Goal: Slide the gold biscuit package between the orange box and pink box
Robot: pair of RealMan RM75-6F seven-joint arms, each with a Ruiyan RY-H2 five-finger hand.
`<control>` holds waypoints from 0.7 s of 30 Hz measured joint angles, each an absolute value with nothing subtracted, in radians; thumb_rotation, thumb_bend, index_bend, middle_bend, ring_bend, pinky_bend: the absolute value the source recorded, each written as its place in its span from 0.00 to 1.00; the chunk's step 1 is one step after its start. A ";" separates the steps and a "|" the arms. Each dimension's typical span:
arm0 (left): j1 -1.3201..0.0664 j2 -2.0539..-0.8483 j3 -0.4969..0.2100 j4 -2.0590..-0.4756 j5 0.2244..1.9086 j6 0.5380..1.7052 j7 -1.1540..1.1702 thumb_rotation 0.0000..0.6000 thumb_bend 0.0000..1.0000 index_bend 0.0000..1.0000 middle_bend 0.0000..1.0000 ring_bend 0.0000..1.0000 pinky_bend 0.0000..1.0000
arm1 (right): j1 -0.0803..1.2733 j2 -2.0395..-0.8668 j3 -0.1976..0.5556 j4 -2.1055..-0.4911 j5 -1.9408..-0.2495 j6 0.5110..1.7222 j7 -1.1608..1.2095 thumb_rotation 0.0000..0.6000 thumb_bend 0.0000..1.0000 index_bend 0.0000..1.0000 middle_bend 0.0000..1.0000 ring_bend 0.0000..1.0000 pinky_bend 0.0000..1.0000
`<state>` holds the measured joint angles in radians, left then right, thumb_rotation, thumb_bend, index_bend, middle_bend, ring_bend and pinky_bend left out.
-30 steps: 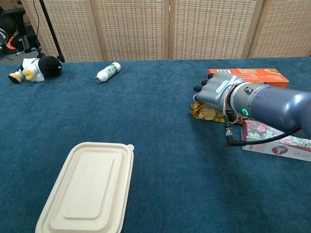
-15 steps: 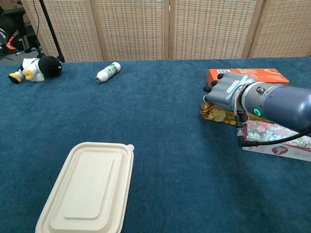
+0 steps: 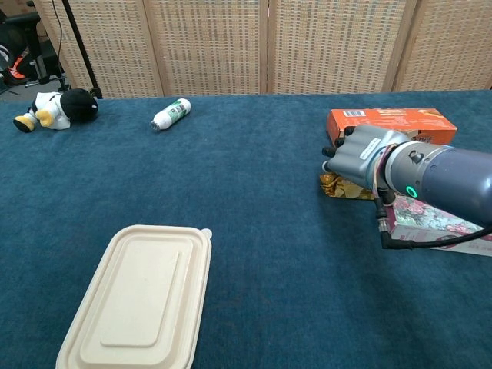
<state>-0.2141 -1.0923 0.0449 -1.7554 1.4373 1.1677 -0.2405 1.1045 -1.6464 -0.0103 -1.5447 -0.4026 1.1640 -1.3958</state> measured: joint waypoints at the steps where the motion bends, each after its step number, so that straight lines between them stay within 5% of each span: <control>1: -0.214 -1.092 0.045 -1.756 1.437 1.169 -0.242 1.00 0.29 0.00 0.00 0.00 0.00 | 1.105 -1.646 -0.010 -1.546 -0.401 1.166 -1.398 1.00 0.31 0.16 0.00 0.00 0.00; 21: -0.216 -1.091 0.045 -1.757 1.433 1.164 -0.244 1.00 0.29 0.00 0.00 0.00 0.00 | 1.122 -1.637 -0.004 -1.529 -0.385 1.151 -1.425 1.00 0.31 0.17 0.00 0.00 0.00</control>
<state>-0.2160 -1.0910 0.0447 -1.7569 1.4332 1.1637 -0.2439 1.1218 -1.6372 -0.0037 -1.5291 -0.3845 1.1505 -1.4249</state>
